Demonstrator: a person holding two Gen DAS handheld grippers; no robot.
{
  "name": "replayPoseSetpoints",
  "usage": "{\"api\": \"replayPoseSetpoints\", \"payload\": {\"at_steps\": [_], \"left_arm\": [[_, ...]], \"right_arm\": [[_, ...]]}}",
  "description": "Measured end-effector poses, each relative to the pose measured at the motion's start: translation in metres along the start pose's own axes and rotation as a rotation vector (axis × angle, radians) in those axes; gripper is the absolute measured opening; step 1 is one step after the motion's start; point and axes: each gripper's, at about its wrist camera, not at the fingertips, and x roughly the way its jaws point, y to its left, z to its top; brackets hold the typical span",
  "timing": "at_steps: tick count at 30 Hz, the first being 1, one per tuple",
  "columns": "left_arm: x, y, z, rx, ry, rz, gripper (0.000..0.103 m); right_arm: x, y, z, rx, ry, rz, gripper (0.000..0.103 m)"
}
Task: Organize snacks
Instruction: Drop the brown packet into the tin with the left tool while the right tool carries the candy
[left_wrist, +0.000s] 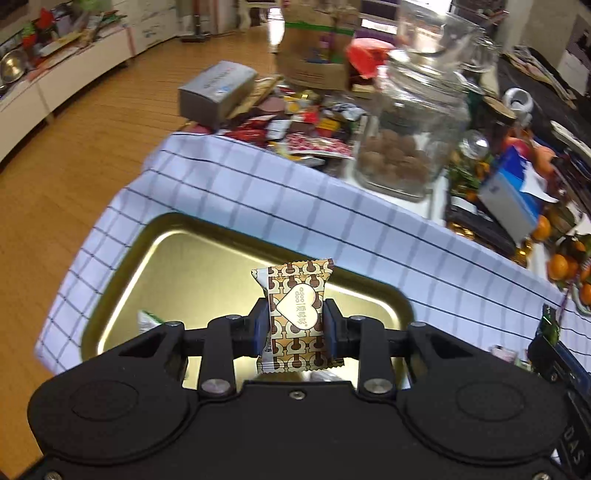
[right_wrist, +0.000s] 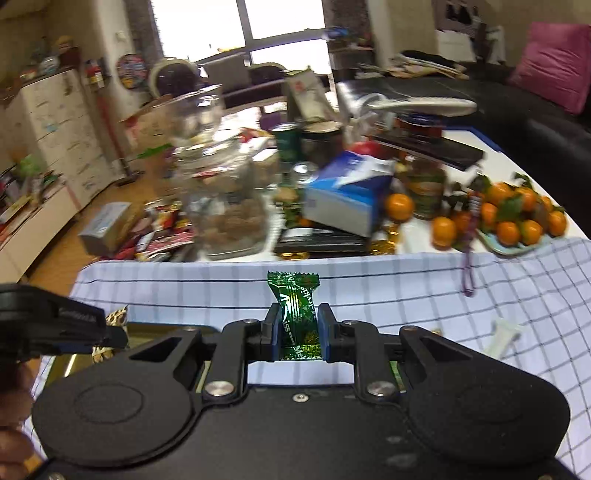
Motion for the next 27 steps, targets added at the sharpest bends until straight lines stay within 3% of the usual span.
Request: {"api": "replayPoseSetpoints", "payload": {"at_steps": [9, 16, 27], "left_arm": [[0.004, 0.029, 0.005, -0.059, 0.017, 0.036, 0.039], [0.003, 0.028, 0.004, -0.032, -0.010, 0.093, 0.040], [0.010, 0.028, 0.003, -0.041, 0.028, 0.077, 0.044]], "right_arm": [[0.005, 0.045, -0.020, -0.106, 0.017, 0.149, 0.021], [0.014, 0.061, -0.023, -0.119, 0.029, 0.181, 0.021], [0.022, 0.066, -0.024, -0.118, 0.038, 0.190, 0.022]]}}
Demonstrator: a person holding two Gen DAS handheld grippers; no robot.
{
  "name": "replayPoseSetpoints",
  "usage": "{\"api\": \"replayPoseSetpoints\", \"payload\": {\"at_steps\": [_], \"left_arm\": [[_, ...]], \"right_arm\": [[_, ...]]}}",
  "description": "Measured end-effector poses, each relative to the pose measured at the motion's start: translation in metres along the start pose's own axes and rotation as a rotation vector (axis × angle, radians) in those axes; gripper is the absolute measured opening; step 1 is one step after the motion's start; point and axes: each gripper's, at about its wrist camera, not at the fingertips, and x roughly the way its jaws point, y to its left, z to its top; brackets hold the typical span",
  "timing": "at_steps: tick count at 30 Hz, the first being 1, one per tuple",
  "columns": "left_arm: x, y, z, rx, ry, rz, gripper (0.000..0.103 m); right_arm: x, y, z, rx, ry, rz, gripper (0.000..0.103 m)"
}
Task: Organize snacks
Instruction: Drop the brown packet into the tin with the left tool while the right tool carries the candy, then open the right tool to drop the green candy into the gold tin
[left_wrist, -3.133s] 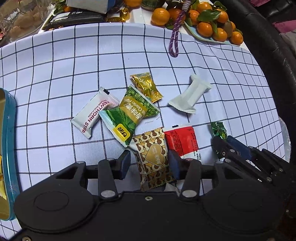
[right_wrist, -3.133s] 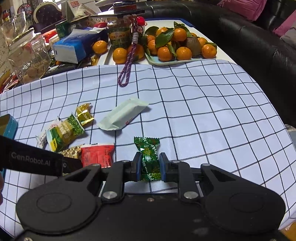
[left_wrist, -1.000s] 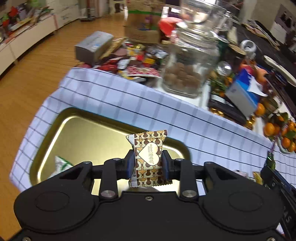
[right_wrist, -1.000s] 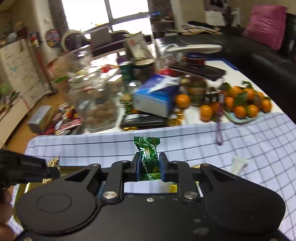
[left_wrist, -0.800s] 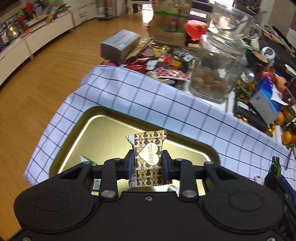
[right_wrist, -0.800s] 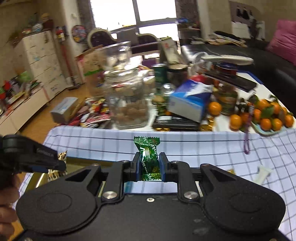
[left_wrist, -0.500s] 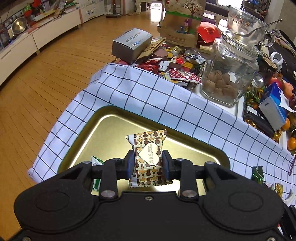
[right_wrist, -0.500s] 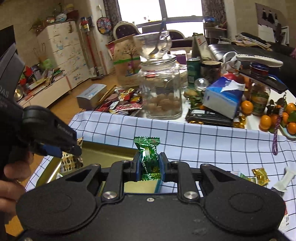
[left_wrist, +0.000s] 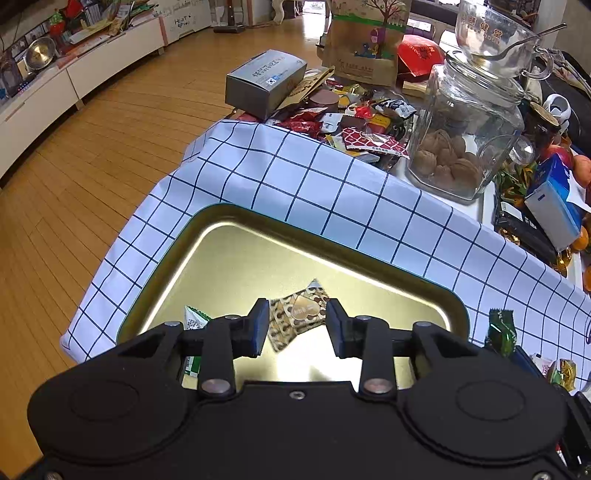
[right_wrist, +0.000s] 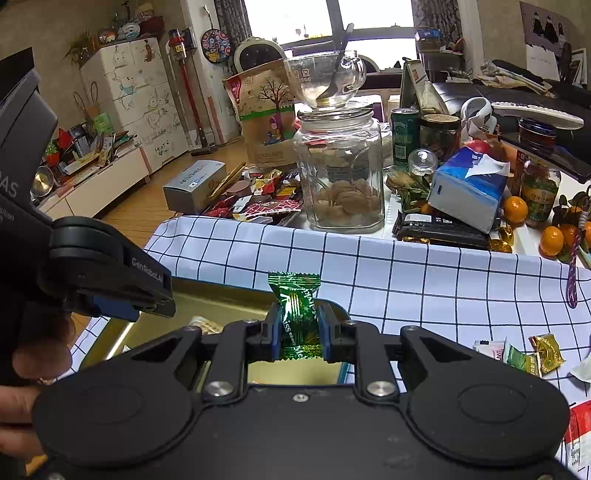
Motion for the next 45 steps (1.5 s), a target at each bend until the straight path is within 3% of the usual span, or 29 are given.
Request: {"api": "replayPoseSetpoints", "payload": {"at_steps": [8, 9, 11, 21, 28, 33, 39, 45], "left_arm": [[0.011, 0.004, -0.002, -0.028, 0.062, -0.002, 0.044], [0.012, 0.004, -0.002, -0.030, 0.067, -0.002, 0.044], [0.012, 0.004, -0.002, -0.033, 0.066, 0.005, 0.044], [0.013, -0.002, -0.005, -0.009, 0.063, 0.016, 0.044], [0.011, -0.007, -0.007, 0.017, 0.038, 0.025, 0.044], [0.007, -0.009, -0.007, 0.009, -0.012, 0.044, 0.044], [0.000, -0.006, -0.007, -0.055, -0.080, 0.071, 0.044], [0.002, 0.000, -0.003, -0.123, -0.030, 0.023, 0.044]], "right_arm": [[0.003, 0.007, 0.000, -0.026, -0.025, 0.025, 0.023], [0.002, 0.007, -0.001, -0.017, -0.035, 0.038, 0.026], [0.001, 0.006, 0.000, 0.008, -0.034, 0.054, 0.051], [0.006, 0.002, 0.001, 0.033, 0.003, 0.052, 0.051], [0.007, 0.001, 0.000, 0.036, 0.000, 0.043, 0.064], [0.009, 0.002, 0.001, 0.017, 0.000, 0.031, 0.087], [0.008, 0.004, -0.001, -0.014, -0.011, 0.006, 0.088], [0.006, -0.001, 0.002, 0.002, -0.029, -0.016, 0.088]]}}
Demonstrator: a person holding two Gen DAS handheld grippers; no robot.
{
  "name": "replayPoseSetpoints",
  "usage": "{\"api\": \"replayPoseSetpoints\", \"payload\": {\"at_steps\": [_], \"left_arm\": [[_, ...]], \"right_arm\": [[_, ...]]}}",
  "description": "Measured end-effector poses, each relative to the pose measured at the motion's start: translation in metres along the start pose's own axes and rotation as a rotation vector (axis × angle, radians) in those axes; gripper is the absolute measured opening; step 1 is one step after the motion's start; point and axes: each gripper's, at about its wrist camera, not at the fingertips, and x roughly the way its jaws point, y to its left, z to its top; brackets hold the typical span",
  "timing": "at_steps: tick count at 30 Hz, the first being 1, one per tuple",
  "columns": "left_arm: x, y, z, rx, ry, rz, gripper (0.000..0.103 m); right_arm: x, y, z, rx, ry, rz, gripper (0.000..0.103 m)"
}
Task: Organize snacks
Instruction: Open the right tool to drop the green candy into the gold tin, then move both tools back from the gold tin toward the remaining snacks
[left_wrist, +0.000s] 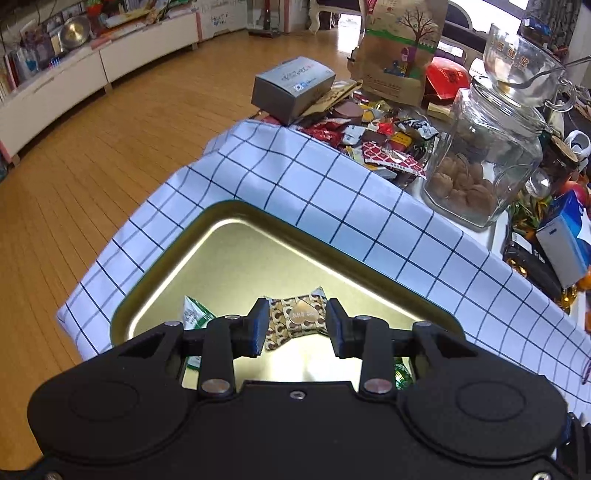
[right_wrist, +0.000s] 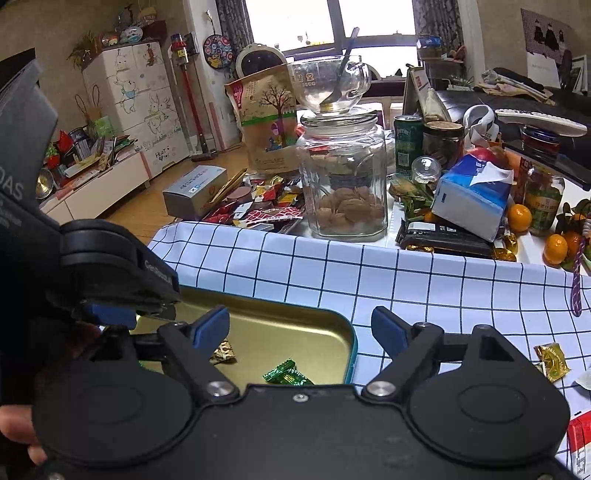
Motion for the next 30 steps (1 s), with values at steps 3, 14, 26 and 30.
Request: {"api": "replayPoseSetpoints", "payload": {"at_steps": [3, 14, 26, 30], "left_arm": [[0.004, 0.001, 0.000, -0.027, 0.045, -0.019, 0.043], [0.003, -0.011, -0.008, -0.046, 0.002, -0.140, 0.043], [-0.011, -0.057, -0.027, 0.076, -0.023, -0.322, 0.045], [-0.014, -0.079, -0.038, 0.161, -0.035, -0.327, 0.045]], "right_arm": [[0.000, -0.005, 0.001, 0.018, -0.006, -0.022, 0.088], [-0.006, -0.035, 0.003, 0.074, -0.016, -0.070, 0.096], [-0.025, -0.079, -0.003, 0.046, -0.028, -0.068, 0.097], [-0.033, -0.095, -0.005, 0.044, -0.015, -0.067, 0.097]]}}
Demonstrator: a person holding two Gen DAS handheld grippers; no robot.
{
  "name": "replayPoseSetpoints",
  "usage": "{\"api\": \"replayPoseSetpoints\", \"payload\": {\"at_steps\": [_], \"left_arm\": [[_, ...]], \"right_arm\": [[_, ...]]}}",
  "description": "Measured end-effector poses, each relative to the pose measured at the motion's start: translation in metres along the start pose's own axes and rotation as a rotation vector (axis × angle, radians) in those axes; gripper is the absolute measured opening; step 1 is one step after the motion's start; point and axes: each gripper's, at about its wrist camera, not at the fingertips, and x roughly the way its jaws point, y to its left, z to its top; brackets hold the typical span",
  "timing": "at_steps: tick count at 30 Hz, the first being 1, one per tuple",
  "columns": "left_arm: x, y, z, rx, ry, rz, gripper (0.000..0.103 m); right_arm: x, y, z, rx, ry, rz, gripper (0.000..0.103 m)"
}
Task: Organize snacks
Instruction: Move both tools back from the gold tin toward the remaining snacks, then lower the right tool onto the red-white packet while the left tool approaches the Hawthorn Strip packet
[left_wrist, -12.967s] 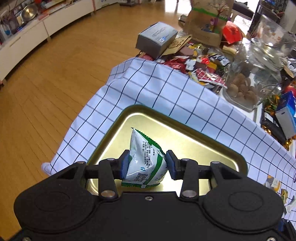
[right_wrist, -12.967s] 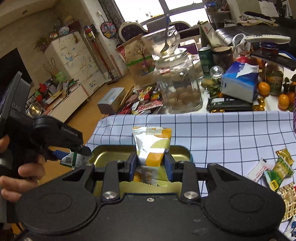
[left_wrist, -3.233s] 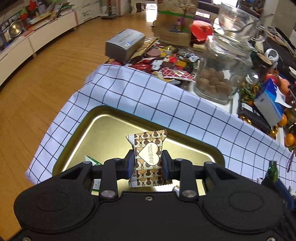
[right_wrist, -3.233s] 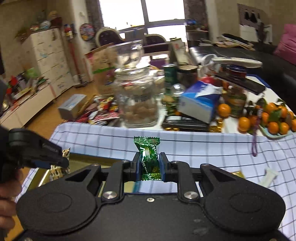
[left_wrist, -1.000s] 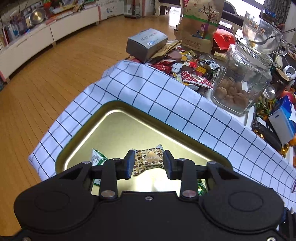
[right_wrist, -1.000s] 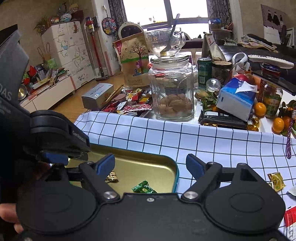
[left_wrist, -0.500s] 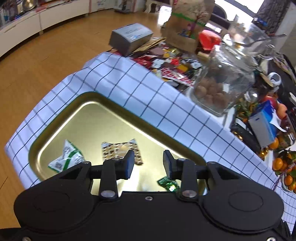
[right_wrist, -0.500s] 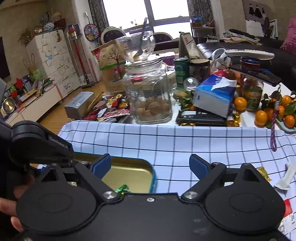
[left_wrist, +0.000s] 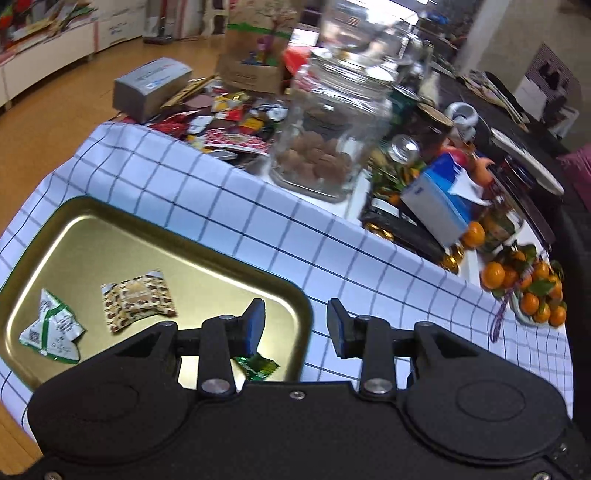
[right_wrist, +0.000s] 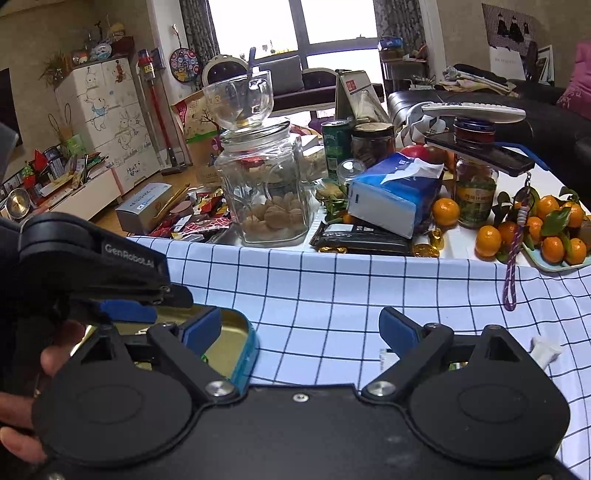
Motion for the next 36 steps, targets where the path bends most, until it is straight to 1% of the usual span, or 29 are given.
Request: {"api": "replayPoseSetpoints", "payload": {"at_steps": [3, 11, 13, 17, 19, 21, 25, 29, 34, 36], "left_arm": [[0.002, -0.020, -0.007, 0.069, 0.011, -0.017, 0.045], [0.006, -0.063, -0.027, 0.203, 0.050, -0.097, 0.046], [0.007, -0.074, -0.034, 0.259, 0.047, -0.092, 0.046], [0.011, -0.101, -0.053, 0.424, 0.038, -0.062, 0.046], [0.014, -0.112, -0.064, 0.499, 0.060, -0.067, 0.046], [0.017, -0.119, -0.075, 0.548, 0.099, -0.086, 0.046], [0.027, -0.127, -0.092, 0.584, 0.185, -0.105, 0.046], [0.039, -0.127, -0.103, 0.584, 0.255, -0.093, 0.046], [0.052, -0.119, -0.105, 0.538, 0.322, -0.069, 0.045], [0.054, -0.115, -0.103, 0.516, 0.331, -0.073, 0.045]], "right_arm": [[-0.005, -0.014, -0.001, 0.012, 0.012, -0.034, 0.097], [-0.023, -0.064, -0.005, 0.080, 0.025, -0.131, 0.096], [-0.028, -0.079, -0.006, 0.100, 0.020, -0.159, 0.096], [-0.034, -0.105, -0.010, 0.124, 0.031, -0.227, 0.096], [-0.034, -0.116, -0.013, 0.120, 0.060, -0.259, 0.095], [-0.034, -0.128, -0.019, 0.120, 0.095, -0.284, 0.095], [-0.033, -0.142, -0.031, 0.131, 0.167, -0.279, 0.095], [-0.031, -0.143, -0.046, 0.088, 0.215, -0.266, 0.095], [-0.027, -0.137, -0.061, 0.029, 0.259, -0.244, 0.094], [-0.024, -0.137, -0.066, 0.013, 0.277, -0.242, 0.094]]}}
